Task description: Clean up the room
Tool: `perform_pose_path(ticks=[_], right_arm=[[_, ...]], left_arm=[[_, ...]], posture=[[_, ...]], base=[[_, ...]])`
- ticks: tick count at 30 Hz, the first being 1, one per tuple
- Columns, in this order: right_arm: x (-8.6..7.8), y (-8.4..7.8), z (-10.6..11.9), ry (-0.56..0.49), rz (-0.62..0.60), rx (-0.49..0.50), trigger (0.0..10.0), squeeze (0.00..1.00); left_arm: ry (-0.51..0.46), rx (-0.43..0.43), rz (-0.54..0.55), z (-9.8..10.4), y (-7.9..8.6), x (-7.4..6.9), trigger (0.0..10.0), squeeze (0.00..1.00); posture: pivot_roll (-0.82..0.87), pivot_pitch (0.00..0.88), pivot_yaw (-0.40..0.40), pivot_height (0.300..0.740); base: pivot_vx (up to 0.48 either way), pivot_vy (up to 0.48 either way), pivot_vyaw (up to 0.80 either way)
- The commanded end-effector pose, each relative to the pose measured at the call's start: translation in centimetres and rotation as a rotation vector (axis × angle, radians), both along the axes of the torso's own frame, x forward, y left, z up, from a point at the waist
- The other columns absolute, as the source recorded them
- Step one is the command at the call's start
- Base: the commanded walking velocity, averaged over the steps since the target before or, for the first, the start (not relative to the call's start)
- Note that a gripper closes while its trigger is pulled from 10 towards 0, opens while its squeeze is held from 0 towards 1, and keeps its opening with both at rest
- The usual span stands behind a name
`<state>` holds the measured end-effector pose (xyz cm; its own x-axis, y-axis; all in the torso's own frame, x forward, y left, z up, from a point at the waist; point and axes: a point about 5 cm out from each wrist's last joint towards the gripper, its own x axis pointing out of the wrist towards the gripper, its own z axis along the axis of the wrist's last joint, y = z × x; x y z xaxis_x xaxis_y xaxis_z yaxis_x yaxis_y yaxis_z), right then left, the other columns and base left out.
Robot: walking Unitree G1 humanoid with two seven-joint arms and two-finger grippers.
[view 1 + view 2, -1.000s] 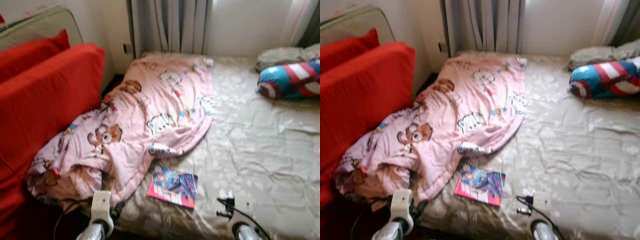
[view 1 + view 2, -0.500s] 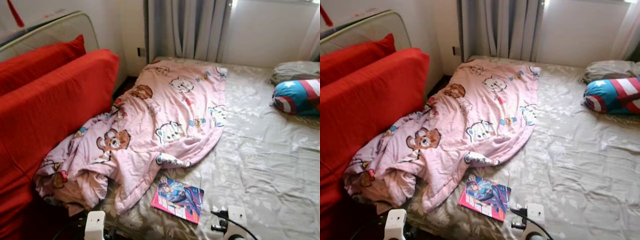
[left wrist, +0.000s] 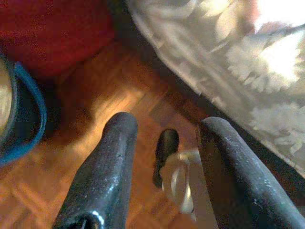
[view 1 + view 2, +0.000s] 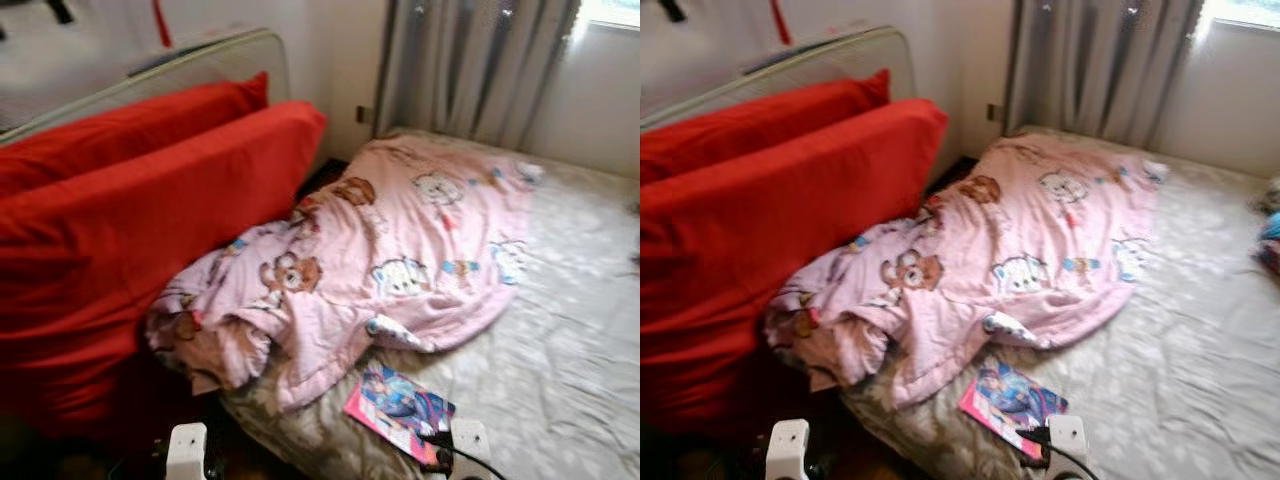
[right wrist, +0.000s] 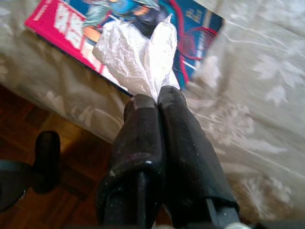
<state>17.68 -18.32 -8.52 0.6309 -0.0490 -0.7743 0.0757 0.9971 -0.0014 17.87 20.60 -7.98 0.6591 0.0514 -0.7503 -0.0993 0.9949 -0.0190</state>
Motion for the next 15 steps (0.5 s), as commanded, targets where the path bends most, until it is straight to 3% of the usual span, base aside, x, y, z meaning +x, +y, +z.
perform_pose_path(ticks=[1,14,15], right_arm=[[0.07,0.55,-0.07,0.010,0.002,0.013,10.0,0.00],[-0.79,0.66,-0.50,0.043,-0.017,0.020,10.0,0.00],[-0.86,0.65,-0.54,0.049,-0.023,0.021,10.0,0.00]], left_arm=[[0.026,0.010,0.003,-0.23,0.47,-0.59,10.0,0.00],[0.007,0.010,-0.017,0.02,0.25,-0.01,10.0,0.00],[0.006,0.009,-0.017,0.03,0.28,-0.02,10.0,0.00]], posture=[[-0.01,0.000,-0.009,0.740],[-0.01,0.006,0.002,0.740],[-0.01,0.006,0.002,0.740]], base=[[0.000,0.000,0.80],[0.000,0.000,0.80],[0.000,0.000,0.00]])
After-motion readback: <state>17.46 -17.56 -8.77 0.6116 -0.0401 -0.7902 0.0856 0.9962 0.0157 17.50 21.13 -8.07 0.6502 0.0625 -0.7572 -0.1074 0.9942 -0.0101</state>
